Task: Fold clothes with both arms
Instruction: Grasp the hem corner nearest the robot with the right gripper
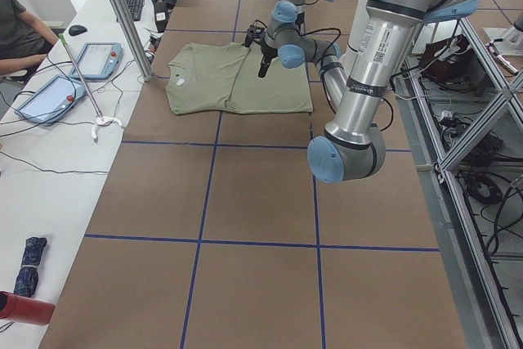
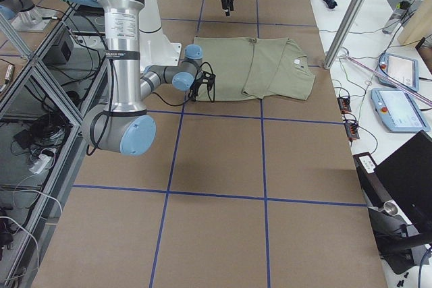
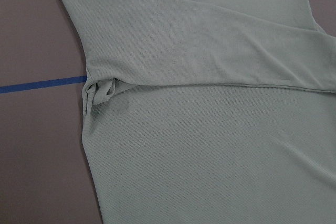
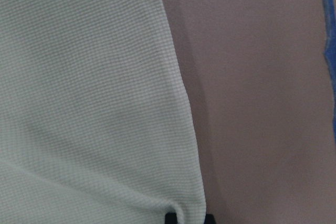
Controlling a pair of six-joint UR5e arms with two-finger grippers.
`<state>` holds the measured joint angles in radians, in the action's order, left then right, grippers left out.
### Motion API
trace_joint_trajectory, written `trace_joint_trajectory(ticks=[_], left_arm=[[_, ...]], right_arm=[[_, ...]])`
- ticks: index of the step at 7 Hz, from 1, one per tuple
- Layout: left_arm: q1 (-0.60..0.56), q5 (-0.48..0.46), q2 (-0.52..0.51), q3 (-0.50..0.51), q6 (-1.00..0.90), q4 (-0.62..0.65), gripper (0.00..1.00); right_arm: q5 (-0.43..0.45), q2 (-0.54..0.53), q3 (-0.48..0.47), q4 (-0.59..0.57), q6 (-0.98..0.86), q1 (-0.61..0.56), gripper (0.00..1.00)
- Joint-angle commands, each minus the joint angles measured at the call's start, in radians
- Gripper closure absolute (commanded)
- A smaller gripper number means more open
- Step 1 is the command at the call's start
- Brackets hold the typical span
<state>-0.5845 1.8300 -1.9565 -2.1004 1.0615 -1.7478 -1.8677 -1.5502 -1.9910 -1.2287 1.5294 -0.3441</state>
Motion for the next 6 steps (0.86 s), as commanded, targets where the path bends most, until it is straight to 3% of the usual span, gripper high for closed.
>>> trace_joint_trajectory(ticks=[1,4,6], left_arm=[[0.000,0.000,0.001,-0.003,0.000,-0.001,0.00],[0.000,0.000,0.002,0.014,0.009,0.002,0.00],[0.023,0.005,0.054,0.028,0.130,-0.001,0.00]], right_arm=[[0.010,0.001,-0.003,0.001,0.000,0.004,1.00],[0.045,-0.004,-0.057,0.000,0.046,-0.001,1.00],[0.081,0.002,-0.084,0.002,0.081,-0.001,1.00]])
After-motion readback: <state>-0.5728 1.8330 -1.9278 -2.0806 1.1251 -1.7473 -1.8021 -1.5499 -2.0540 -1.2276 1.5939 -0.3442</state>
